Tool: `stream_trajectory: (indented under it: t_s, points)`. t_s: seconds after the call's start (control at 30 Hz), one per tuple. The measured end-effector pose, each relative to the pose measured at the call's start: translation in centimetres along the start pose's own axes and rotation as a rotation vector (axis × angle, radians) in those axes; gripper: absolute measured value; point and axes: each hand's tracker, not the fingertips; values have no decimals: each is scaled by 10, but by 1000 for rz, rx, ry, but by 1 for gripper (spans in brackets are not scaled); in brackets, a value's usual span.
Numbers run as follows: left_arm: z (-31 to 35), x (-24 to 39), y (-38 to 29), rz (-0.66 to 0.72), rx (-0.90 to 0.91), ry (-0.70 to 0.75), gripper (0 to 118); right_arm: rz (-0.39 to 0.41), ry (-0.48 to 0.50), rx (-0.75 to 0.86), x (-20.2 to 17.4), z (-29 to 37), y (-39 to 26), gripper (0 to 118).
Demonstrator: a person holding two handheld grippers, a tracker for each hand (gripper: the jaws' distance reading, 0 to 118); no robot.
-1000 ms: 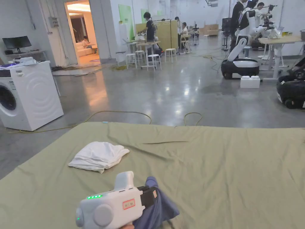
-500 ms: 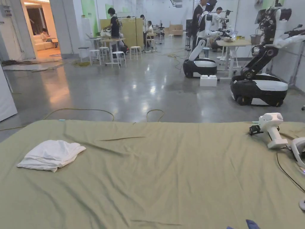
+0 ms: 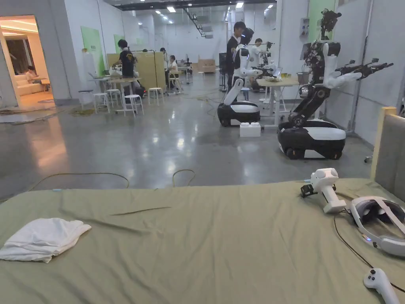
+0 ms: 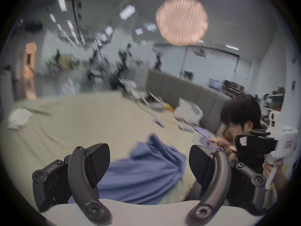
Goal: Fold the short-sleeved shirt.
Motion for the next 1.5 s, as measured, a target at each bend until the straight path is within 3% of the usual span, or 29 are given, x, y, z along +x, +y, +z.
stream_trajectory:
  t_s: [0.13,0.27,0.3,0.37,0.4,0.43,0.53,1.17,1.3,1.33,1.37,1.43,1.47,1.5]
  points:
    - [115,4,12,3,193,273,103,12,81,78,-20,2,24,0]
    - [185,22,4,-2,318,503,100,39,130,123,-34,8,41,0]
    - [193,25,2,-13,320,547,93,42,140,129,-37,9,44,0]
    - [211,31,0,-30,305,594,63,56,153,144,-42,13,48,0]
    - [215,35,-1,-32,291,634,32,63,157,152,-43,14,48,0]
    - [216,36,-4,-57,279,663,9,71,162,158,-45,15,48,0]
    - [227,41,-8,-86,286,670,0,94,166,179,-51,19,50,0]
    - [226,49,4,-75,294,543,0,74,154,196,-52,26,54,0]
    - [209,32,12,-32,220,522,0,71,149,187,-50,21,53,0]
    - [201,24,14,-14,184,513,3,70,147,184,-49,18,51,0]
    - [193,14,15,4,150,504,15,67,145,177,-48,16,50,0]
    - [170,-15,14,65,68,449,60,58,141,157,-45,12,46,0]
    - [155,-32,13,100,13,407,73,54,137,145,-43,9,43,0]
    - [138,-50,10,148,-34,370,76,52,133,130,-41,6,41,0]
